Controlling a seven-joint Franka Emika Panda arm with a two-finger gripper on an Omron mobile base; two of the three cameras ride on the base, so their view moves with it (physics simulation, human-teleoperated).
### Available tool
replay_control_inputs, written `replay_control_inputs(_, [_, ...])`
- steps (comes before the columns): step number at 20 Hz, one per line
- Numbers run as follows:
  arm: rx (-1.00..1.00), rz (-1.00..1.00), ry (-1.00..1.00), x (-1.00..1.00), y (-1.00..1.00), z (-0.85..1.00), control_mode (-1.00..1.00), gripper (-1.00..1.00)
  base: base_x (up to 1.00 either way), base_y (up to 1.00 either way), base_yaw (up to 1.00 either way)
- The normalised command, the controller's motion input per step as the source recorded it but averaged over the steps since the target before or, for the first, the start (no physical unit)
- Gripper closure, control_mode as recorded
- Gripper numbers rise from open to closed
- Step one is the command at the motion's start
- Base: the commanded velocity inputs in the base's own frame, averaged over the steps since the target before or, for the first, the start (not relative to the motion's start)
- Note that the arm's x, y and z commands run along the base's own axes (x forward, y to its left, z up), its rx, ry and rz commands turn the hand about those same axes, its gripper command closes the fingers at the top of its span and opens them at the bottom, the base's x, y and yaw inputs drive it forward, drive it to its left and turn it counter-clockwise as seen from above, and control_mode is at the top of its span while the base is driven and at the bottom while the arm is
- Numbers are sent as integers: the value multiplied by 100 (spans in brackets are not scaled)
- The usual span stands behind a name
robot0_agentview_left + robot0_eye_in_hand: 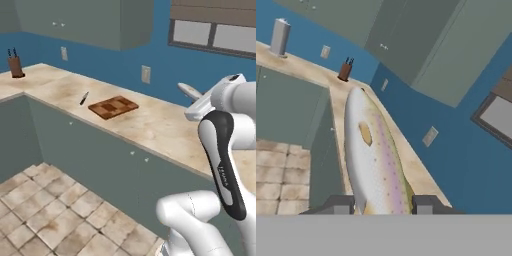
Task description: Retrieve the fish from the fridge and place it on the cutting board.
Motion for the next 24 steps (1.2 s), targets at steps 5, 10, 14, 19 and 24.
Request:
replay_control_inputs(5, [0,0,0,0,0,0,100,100,45,38,-6])
replay_control_inputs(10, [0,0,0,0,0,0,100,100,0,40,-32])
replay_control_inputs(14, [0,0,0,0,0,0,100,100,0,43,-44])
replay_control_inputs(19, [0,0,0,0,0,0,100,100,0,56,-49])
replay_control_inputs(24, [0,0,0,0,0,0,100,100,2,60,-45])
